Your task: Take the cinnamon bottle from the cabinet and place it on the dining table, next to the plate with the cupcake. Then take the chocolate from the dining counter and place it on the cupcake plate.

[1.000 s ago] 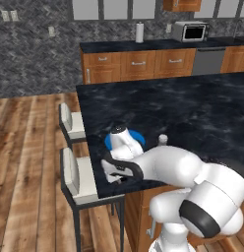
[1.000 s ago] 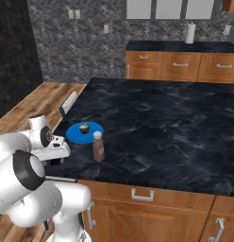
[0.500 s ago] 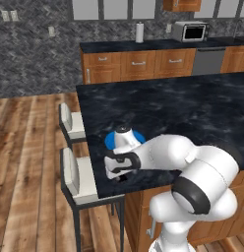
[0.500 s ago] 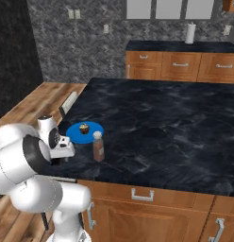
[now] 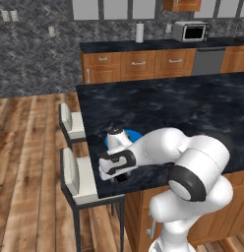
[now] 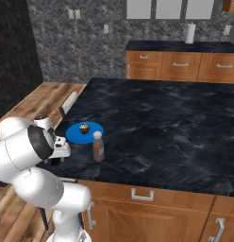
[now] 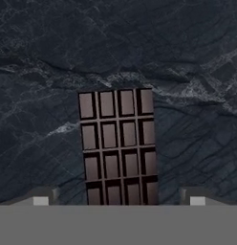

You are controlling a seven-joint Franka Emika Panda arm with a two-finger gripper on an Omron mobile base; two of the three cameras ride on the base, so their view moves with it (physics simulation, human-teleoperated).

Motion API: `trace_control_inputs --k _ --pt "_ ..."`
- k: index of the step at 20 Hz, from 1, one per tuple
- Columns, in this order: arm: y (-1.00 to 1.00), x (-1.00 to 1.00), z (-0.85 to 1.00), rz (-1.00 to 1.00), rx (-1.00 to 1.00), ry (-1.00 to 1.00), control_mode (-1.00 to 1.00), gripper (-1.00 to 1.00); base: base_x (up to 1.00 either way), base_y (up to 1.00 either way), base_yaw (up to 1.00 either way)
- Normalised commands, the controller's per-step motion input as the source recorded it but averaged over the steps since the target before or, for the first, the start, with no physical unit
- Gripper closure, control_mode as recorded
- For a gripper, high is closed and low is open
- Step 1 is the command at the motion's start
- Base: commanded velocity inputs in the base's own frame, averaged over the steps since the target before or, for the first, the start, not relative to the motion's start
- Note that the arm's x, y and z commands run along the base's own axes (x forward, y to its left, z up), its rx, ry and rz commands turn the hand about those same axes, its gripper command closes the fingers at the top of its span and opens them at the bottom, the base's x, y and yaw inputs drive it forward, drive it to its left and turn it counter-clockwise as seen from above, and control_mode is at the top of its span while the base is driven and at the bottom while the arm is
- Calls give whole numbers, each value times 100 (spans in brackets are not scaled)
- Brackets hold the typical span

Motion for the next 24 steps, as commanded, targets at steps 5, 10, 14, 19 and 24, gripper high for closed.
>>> trace_control_inputs --k 5,10,14,19,24 --pt "-20 0 -36 0 3 0 -100 -100 0 0 0" --pt "-14 1 -61 0 1 2 -100 100 0 0 0" --pt "-5 2 -57 0 0 12 -100 100 0 0 0" --pt "-22 0 -19 0 4 12 -100 100 0 0 0" --pt "-8 0 7 0 1 5 -100 100 0 0 0"
